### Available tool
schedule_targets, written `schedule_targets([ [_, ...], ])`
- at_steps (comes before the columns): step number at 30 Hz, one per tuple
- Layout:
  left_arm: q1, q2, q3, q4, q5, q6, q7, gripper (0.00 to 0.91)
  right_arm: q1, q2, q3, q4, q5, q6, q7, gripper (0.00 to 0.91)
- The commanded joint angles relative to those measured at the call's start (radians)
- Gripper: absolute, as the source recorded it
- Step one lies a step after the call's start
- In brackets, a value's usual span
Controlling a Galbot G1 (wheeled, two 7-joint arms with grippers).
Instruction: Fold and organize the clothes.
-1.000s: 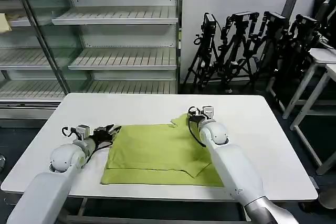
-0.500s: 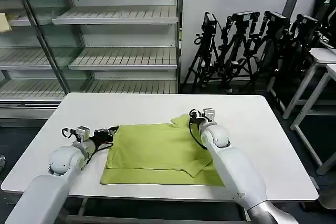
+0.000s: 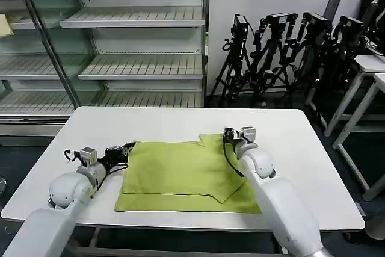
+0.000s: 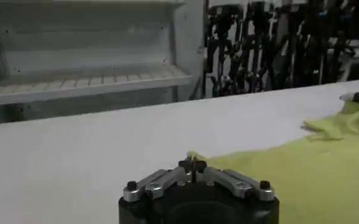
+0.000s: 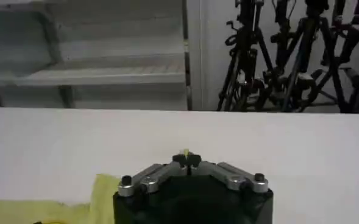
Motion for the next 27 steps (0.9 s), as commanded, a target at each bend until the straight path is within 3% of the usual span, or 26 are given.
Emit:
schedule_targets([
  [1, 0.18, -0.043, -0.093, -0.145, 0.005, -0.034, -0.004, 0.02, -0.208, -0.089, 0.061, 0.315, 0.026, -0.018, 0.027, 0.0],
  [7, 0.247, -0.06, -0.148, -0.194, 0.027, -0.055, 0.004, 0.02, -0.325, -0.095, 0.098, 0.405, 0.022, 0.007, 0.019, 0.0],
  [27, 0.403, -0.04, -0.2, -0.276, 0.095, -0.058, -0.007, 0.02, -0.429, -0.109, 0.13, 0.47, -0.002, 0.033, 0.019, 0.0],
])
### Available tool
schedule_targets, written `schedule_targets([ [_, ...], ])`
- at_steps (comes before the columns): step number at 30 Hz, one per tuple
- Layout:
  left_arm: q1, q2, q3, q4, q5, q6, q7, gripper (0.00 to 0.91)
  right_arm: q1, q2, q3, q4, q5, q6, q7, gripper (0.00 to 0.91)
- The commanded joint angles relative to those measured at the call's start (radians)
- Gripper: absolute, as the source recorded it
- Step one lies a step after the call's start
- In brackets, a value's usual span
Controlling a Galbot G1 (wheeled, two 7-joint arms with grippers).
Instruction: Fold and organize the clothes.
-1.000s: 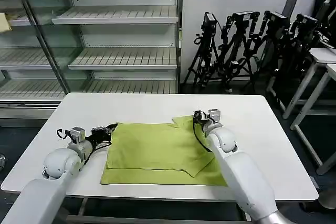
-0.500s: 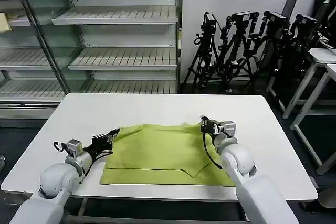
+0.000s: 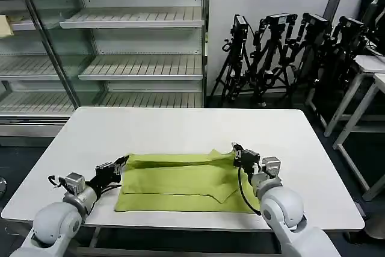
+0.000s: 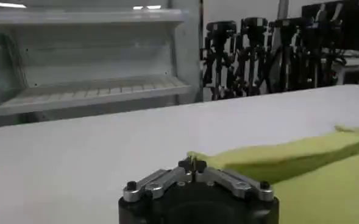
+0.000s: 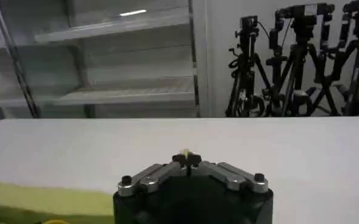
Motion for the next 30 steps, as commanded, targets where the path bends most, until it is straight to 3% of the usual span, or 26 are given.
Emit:
schedule_targets([
  [1, 0.107, 0.002, -0.022, -0.055, 0.031, -0.002, -0.001, 0.02, -0.075, -0.011, 0.014, 0.055, -0.007, 0.005, 0.003, 0.0],
  [30, 0.158, 0.025, -0.025, -0.065, 0.054, -0.005, 0.01, 0.02, -0.134, -0.009, 0.019, 0.076, -0.051, 0.027, 0.005, 0.0],
])
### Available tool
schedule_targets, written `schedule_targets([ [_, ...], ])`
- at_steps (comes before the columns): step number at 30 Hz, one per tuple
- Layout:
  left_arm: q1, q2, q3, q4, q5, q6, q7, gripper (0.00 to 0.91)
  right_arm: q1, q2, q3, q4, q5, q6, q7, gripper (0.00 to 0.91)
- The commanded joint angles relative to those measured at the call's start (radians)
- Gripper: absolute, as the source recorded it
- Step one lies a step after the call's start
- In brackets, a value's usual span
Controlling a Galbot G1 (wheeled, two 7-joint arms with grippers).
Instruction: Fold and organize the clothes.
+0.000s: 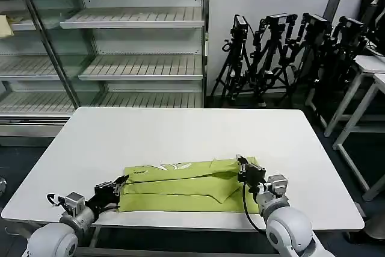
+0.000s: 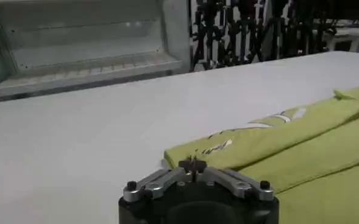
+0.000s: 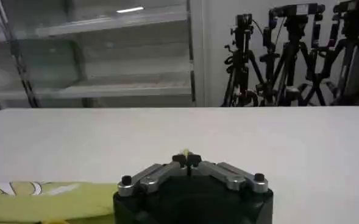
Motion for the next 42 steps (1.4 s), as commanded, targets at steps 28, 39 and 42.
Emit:
schedule_targets([
  [28, 0.022, 0.004, -0.009, -0.105, -0.029, 0.023, -0.202, 0.907, -0.056, -0.017, 0.038, 0.025, -0.054, 0.015, -0.011, 0.907],
  [39, 0.053, -0.064, 0.12, -0.21, -0.284, 0.095, -0.66, 0.907, -0.129, -0.022, 0.094, 0.116, -0.059, 0.038, -0.016, 0.907],
  [42, 0.053, -0.086, 0.142, -0.188, -0.28, 0.068, -0.677, 0.907, -0.135, -0.022, 0.097, 0.119, -0.062, 0.04, -0.016, 0.907],
])
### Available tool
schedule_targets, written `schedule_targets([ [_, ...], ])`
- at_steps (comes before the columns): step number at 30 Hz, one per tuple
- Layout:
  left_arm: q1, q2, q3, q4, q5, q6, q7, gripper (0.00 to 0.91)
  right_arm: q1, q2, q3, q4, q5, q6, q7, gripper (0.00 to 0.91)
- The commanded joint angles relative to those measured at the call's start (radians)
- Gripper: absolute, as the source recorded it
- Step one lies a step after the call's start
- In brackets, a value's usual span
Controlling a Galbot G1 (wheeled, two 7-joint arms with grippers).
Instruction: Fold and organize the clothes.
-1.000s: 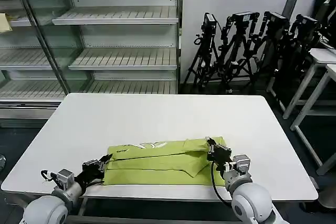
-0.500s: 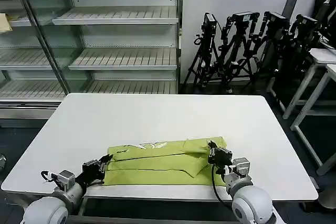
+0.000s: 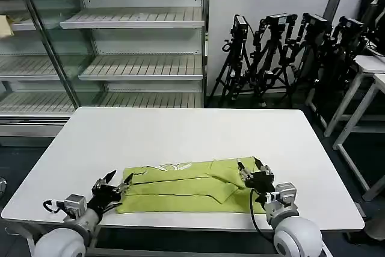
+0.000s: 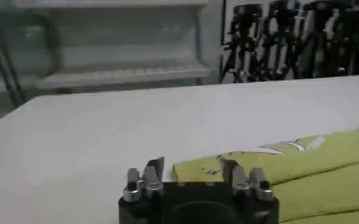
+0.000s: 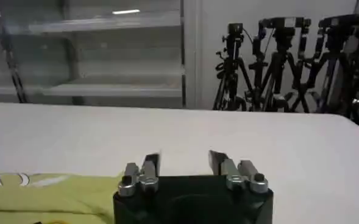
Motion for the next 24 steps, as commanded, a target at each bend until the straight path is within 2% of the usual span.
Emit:
schedule_targets([
  [1, 0.014, -0.063, 0.094, -0.039, -0.136, 0.009, -0.314, 0.907, -0.033, -0.001, 0.026, 0.041, -0.004, 0.008, 0.0, 0.907],
  [10, -0.002, -0.115, 0.145, -0.011, -0.12, -0.024, -0.325, 0.907, -0.035, 0.009, 0.015, 0.028, -0.018, 0.013, -0.001, 0.907],
  [11, -0.003, -0.124, 0.15, -0.005, -0.116, -0.027, -0.33, 0.867, -0.035, 0.009, 0.014, 0.027, -0.02, 0.013, -0.002, 0.907],
  [12, -0.003, -0.128, 0.153, -0.002, -0.114, -0.03, -0.327, 0.383, -0.035, 0.009, 0.014, 0.026, -0.02, 0.013, -0.002, 0.907],
  [13, -0.002, -0.131, 0.156, 0.0, -0.114, -0.034, -0.327, 0.01, -0.034, 0.01, 0.014, 0.024, -0.021, 0.013, -0.002, 0.907],
  [24, -0.022, -0.164, 0.195, 0.042, -0.097, -0.065, -0.3, 0.01, -0.041, 0.011, -0.001, 0.011, -0.045, 0.02, -0.004, 0.907],
])
